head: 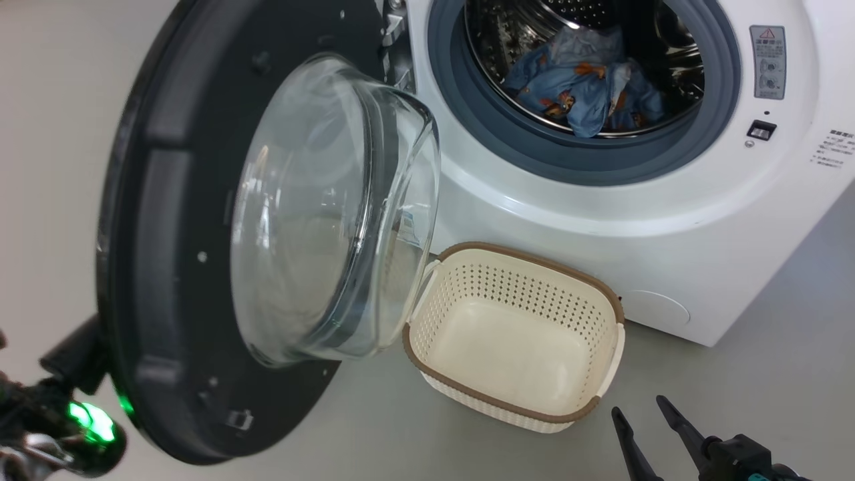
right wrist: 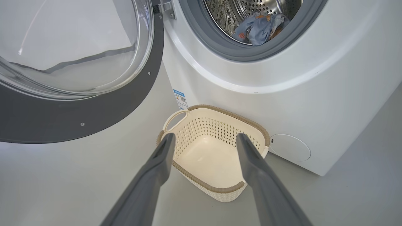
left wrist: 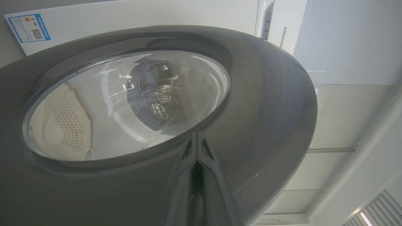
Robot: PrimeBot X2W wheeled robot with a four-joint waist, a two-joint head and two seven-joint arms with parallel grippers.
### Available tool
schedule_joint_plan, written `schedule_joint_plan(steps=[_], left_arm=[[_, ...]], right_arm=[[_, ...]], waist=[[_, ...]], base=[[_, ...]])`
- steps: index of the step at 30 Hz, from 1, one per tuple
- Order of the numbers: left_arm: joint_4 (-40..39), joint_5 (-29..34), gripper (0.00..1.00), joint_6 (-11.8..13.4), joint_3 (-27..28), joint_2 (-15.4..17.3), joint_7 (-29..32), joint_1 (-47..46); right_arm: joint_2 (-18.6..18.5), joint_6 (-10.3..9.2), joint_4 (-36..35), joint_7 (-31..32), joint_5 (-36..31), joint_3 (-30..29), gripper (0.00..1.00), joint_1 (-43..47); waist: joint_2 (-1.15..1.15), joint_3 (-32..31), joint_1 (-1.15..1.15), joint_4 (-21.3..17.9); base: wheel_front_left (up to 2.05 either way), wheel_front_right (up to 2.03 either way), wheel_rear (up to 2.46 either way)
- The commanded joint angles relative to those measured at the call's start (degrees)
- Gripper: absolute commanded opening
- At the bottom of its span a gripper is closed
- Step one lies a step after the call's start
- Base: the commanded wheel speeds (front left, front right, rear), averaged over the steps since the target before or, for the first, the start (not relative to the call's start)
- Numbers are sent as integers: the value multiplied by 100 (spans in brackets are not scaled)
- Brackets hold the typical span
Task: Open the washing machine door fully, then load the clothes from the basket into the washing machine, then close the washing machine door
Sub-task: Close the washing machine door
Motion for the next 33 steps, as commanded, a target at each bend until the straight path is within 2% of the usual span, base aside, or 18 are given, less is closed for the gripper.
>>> schedule_joint_plan(steps=[1,6,10,16,20,26,33], left_arm=[[-452,-95,0,43,26,19,151,56],[-1351,-60,0,121,-344,-284,254,451],[-2035,61,0,132,-810,-491,85,666],[-2428,212,0,-110,-1756,-598,-338,747],[-2348,313,0,-405,-2391,-611,-869,607],[-1696,376,0,-843,-3190,-613,-1905,131],[-903,402,0,-1120,-3664,-614,-2851,-568]], right_arm=[[8,9,-145,-34,13,133,100,-134],[92,9,-162,-34,42,64,100,-161],[131,9,-181,-34,43,36,100,-218],[177,9,-166,-34,58,45,100,-311],[191,9,-147,-34,52,42,100,-343],[195,9,-93,-34,44,33,100,-371],[188,9,-52,-34,39,83,100,-395]], waist=[[0,68,0,-84],[0,192,0,-261],[0,271,0,-422],[0,296,0,-756],[0,298,0,-1033],[0,263,0,-1496],[0,225,0,-1878]], base=[[0,0,0],[0,0,0],[0,0,0],[0,0,0],[0,0,0],[0,0,0],[0,0,0]])
